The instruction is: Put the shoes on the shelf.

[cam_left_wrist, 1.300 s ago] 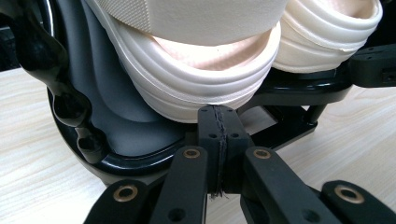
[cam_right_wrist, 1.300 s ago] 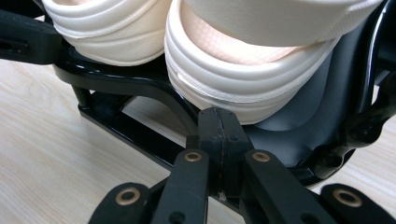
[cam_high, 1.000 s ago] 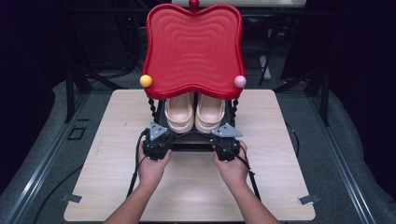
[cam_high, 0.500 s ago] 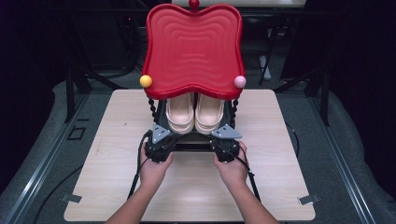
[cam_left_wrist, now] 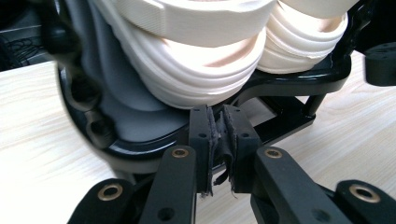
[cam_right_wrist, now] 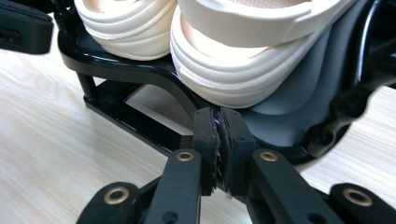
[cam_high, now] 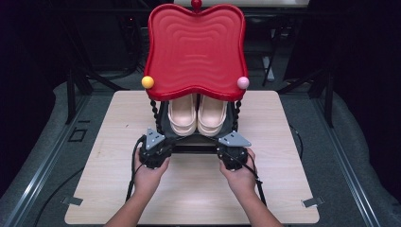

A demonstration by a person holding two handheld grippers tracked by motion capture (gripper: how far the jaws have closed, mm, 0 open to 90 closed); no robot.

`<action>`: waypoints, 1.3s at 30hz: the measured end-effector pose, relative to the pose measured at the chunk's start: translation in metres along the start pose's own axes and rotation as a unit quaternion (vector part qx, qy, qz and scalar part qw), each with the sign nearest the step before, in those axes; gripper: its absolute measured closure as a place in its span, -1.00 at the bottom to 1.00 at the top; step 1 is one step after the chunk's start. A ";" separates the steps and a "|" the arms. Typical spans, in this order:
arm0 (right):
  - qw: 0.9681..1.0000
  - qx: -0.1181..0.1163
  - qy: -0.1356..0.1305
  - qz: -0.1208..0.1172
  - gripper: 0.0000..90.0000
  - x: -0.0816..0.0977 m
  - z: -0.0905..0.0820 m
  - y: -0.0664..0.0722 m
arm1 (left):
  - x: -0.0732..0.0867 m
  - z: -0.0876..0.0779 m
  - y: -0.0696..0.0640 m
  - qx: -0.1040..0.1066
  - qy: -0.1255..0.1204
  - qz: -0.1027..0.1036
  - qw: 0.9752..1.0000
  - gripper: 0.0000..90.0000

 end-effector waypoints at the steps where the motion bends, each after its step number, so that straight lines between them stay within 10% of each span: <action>1: 1.000 0.000 0.003 -0.001 0.89 0.001 -0.003 0.000 | 0.001 -0.003 0.001 0.001 -0.003 -0.004 1.000 0.81; 23: 1.000 0.006 0.010 0.021 0.86 0.042 -0.057 -0.025 | 0.047 -0.078 0.038 -0.022 -0.006 -0.015 1.000 0.74; 39: 0.997 0.010 0.055 0.046 0.72 0.087 -0.053 -0.037 | 0.098 -0.094 0.069 -0.041 0.028 -0.051 0.997 0.57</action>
Point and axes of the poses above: each handheld gripper's, and its own axes: z roughly forward along the jaws, x roughly out of its underside, y roughly to its left, the point moved 6 cm from there along z, roughly forward along the jaws, and after that the axes turned 4 degrees about -y, right-handed, at the moved point
